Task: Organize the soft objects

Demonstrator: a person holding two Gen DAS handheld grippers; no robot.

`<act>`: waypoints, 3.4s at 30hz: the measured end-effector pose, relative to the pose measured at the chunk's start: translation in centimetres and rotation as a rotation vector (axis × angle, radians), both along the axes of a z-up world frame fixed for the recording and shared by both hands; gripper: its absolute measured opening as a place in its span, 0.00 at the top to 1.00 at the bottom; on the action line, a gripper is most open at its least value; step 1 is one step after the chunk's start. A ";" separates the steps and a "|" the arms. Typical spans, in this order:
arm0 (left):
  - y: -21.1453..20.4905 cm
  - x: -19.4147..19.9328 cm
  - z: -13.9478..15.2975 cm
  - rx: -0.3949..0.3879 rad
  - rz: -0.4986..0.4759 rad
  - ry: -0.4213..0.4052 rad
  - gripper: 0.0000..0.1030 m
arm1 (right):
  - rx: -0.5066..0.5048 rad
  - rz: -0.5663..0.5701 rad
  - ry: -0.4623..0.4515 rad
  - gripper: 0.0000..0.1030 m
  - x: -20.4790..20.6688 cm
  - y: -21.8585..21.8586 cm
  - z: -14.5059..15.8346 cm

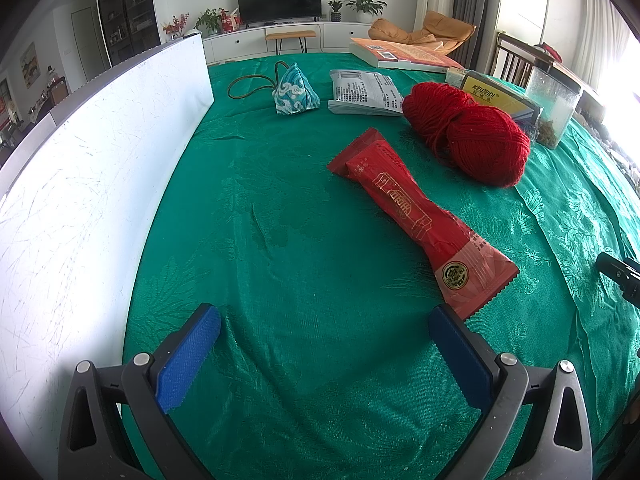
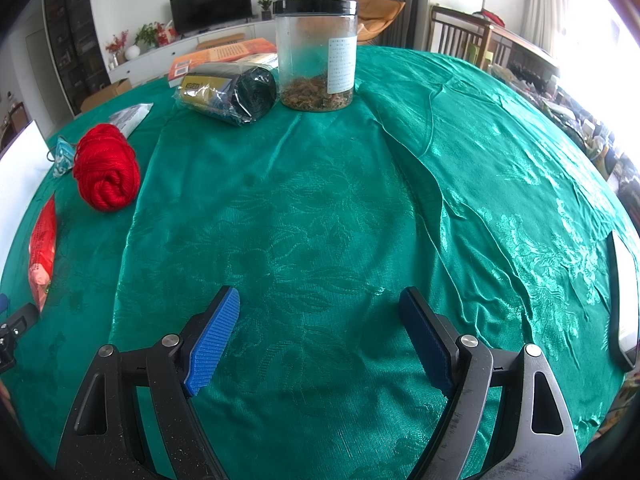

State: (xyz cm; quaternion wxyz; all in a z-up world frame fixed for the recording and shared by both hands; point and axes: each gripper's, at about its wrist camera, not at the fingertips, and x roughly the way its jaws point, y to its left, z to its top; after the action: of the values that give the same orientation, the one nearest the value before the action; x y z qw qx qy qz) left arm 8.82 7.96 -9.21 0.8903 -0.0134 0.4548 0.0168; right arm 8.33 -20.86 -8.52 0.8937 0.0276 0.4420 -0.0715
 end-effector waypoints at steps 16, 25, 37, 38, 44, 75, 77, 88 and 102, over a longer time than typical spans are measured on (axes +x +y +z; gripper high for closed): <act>0.0 0.0 0.0 0.000 0.000 0.000 0.00 | 0.000 0.000 0.000 0.18 0.0 0.0 0.0; 0.0 -0.1 0.0 0.000 0.000 0.000 0.00 | 0.169 0.234 -0.024 0.15 3.0 3.3 2.4; 0.0 -0.1 0.0 -0.001 0.001 0.000 0.00 | -0.011 0.548 0.053 0.47 12.9 15.8 2.3; 0.0 -0.1 0.0 0.000 0.001 0.000 0.00 | 0.015 0.532 0.056 0.57 12.4 14.9 2.4; 0.0 -0.1 0.0 -0.001 0.001 -0.001 0.00 | 0.125 0.304 -0.066 0.55 5.5 4.9 4.4; 0.0 -0.4 0.1 -0.001 0.001 -0.001 0.00 | -0.006 -0.087 0.017 0.25 1.3 -8.7 0.3; 0.0 -0.4 0.1 -0.001 0.001 -0.001 0.00 | -0.002 -0.091 0.005 0.21 1.2 -9.0 0.1; 0.0 -0.4 0.1 -0.001 0.002 -0.001 0.00 | 0.002 -0.094 0.002 0.17 1.1 -8.8 0.2; 0.0 -0.4 0.1 -0.001 0.002 -0.001 0.00 | 0.003 -0.093 0.002 0.15 1.1 -8.7 0.2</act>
State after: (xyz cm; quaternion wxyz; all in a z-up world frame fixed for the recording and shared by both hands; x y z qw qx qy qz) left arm 8.40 7.93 -9.15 0.8906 -0.0142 0.4543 0.0174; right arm 9.39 -29.58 -8.33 0.8889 0.0496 0.4413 -0.1123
